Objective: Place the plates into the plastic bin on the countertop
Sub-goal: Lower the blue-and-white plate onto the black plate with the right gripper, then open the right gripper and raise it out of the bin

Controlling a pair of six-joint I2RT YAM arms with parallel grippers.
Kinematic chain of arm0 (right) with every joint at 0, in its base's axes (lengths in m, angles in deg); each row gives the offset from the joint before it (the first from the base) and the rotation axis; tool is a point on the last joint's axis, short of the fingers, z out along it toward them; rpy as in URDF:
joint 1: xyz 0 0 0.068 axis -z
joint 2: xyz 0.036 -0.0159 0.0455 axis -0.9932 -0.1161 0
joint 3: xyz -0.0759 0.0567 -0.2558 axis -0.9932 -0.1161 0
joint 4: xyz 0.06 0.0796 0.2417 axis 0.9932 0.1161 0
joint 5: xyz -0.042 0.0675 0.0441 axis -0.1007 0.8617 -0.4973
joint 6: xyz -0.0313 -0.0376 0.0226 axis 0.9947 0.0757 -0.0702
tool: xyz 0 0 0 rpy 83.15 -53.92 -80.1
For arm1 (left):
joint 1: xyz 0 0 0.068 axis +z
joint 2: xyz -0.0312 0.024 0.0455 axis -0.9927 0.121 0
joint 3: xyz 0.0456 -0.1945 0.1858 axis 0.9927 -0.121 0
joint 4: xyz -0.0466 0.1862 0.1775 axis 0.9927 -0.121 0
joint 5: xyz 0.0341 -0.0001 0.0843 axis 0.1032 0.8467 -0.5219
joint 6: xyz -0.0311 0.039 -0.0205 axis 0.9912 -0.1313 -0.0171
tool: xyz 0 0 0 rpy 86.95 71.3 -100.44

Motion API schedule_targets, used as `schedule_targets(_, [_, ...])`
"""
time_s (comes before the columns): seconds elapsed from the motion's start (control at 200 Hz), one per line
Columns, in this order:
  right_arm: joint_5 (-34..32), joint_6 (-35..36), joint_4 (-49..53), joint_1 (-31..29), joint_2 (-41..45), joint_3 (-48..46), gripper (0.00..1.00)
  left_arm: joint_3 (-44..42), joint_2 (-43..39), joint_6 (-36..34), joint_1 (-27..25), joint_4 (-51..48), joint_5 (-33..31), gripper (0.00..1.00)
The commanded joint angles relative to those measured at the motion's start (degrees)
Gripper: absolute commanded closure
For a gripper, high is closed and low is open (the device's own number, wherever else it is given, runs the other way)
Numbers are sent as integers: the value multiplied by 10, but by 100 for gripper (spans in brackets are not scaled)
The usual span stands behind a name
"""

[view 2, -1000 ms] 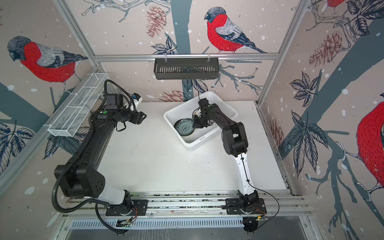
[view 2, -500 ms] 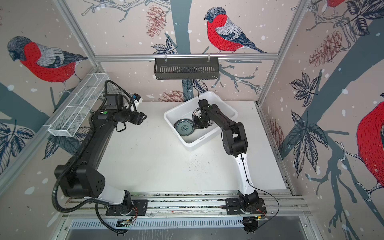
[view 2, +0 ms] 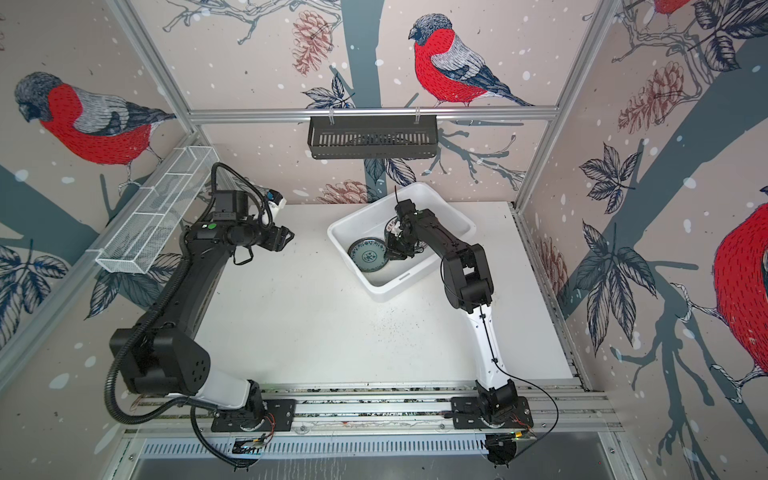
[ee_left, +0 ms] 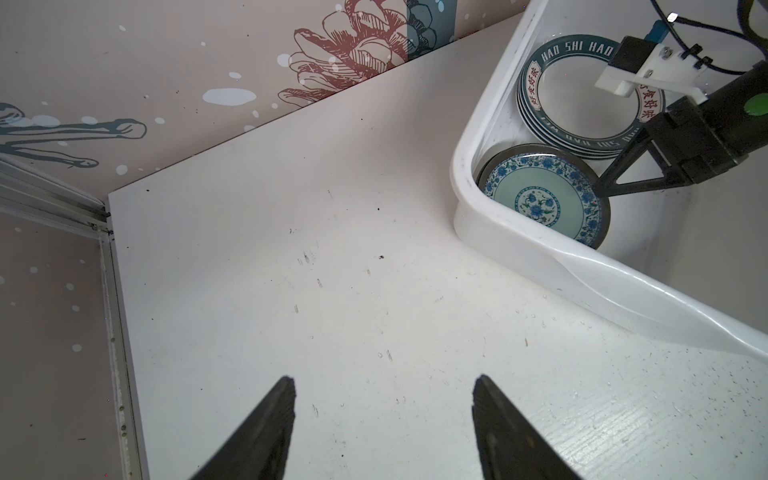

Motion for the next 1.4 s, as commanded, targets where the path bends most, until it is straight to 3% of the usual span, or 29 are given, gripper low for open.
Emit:
schedule_targets(0.0, [0,1,17,-5,-9,18,74,-2,2,1,2,13,13,32])
schedule_targets(0.64, [-40,3,46,-6,-4,53,73,-6,4,2,6,17,23,30])
schedule_targets(1.111, [-61,-7,24,-5,55,84,72,-3,8,24,6,21,19,22])
schedule_targets(1.256, [-67,-8,-15,-19,96,41,73,-2,7,20,6,19,-12,22])
schedule_targets(1.396, [-107,2,-55,-38,146,-7,73,-6,5,15,6,27,-92,21])
